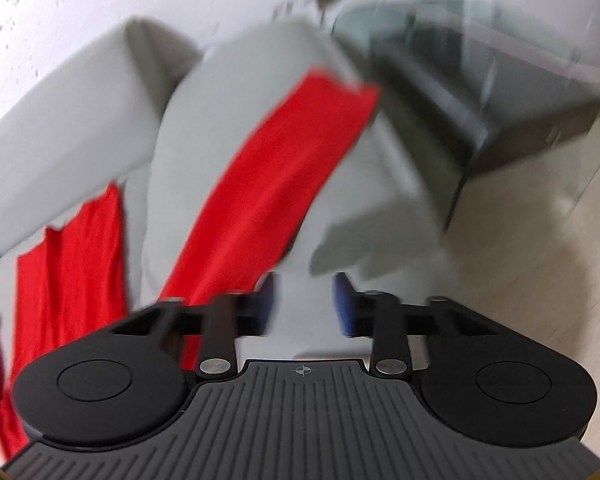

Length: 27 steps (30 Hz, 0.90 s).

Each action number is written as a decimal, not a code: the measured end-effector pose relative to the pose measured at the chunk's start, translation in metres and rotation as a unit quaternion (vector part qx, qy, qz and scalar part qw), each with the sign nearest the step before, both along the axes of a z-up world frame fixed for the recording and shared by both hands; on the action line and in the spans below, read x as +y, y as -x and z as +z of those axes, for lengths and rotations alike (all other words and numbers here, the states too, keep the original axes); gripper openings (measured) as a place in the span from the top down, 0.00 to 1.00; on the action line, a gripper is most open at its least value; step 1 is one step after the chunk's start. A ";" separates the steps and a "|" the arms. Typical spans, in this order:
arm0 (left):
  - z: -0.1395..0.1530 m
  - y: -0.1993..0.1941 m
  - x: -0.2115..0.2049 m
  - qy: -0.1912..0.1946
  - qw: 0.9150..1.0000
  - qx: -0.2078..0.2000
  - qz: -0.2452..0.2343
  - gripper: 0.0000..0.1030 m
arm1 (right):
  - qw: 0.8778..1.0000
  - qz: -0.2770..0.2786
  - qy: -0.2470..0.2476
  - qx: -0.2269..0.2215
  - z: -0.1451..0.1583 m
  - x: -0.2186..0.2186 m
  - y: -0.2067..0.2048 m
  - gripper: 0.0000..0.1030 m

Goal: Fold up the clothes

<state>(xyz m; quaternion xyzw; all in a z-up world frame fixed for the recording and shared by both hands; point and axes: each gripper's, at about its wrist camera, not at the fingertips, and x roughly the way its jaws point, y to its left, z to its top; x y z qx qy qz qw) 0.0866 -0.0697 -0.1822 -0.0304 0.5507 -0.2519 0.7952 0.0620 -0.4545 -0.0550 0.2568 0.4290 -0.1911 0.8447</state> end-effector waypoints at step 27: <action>-0.007 -0.008 0.009 0.033 0.999 0.018 -0.001 0.65 | 0.990 0.053 -0.114 -0.060 -0.037 -0.008 -0.001 0.77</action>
